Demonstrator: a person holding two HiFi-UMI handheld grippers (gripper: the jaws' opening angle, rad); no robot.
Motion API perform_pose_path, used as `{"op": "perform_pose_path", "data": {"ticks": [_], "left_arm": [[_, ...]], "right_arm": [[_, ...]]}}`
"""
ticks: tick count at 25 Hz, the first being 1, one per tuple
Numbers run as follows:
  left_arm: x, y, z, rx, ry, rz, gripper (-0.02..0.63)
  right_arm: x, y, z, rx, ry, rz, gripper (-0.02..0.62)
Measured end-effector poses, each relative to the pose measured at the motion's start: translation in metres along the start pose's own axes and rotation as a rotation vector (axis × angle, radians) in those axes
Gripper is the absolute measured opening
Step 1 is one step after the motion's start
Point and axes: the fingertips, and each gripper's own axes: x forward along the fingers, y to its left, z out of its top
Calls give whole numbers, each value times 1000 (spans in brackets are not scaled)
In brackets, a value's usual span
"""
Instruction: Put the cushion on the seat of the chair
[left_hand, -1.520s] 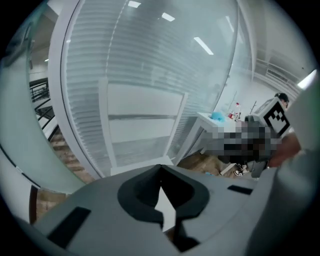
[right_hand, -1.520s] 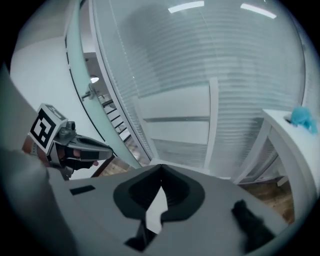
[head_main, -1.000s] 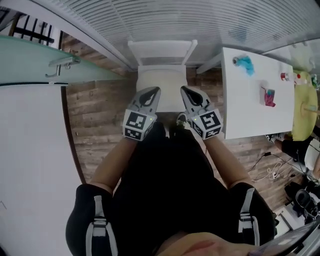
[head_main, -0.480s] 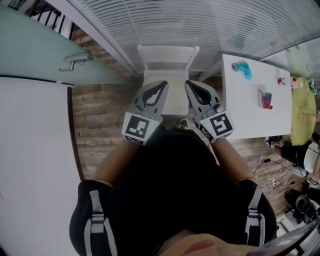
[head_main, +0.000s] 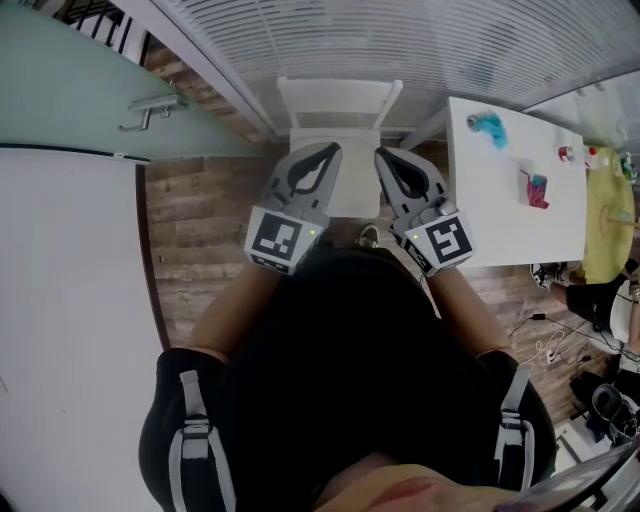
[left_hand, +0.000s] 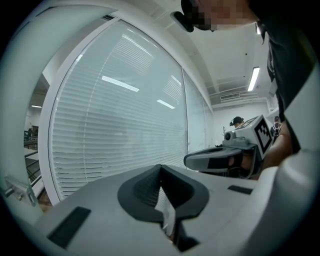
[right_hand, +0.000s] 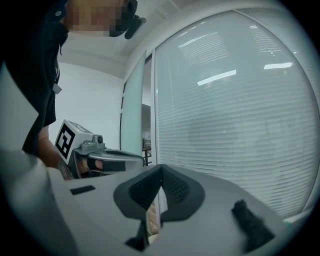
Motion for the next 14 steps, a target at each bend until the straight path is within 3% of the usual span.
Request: {"op": "perform_pose_path", "data": {"ticks": [14], "left_arm": [[5, -1, 4, 11, -9, -14, 11]], "right_arm": [[-2, -8, 1, -2, -8, -10, 15]]}}
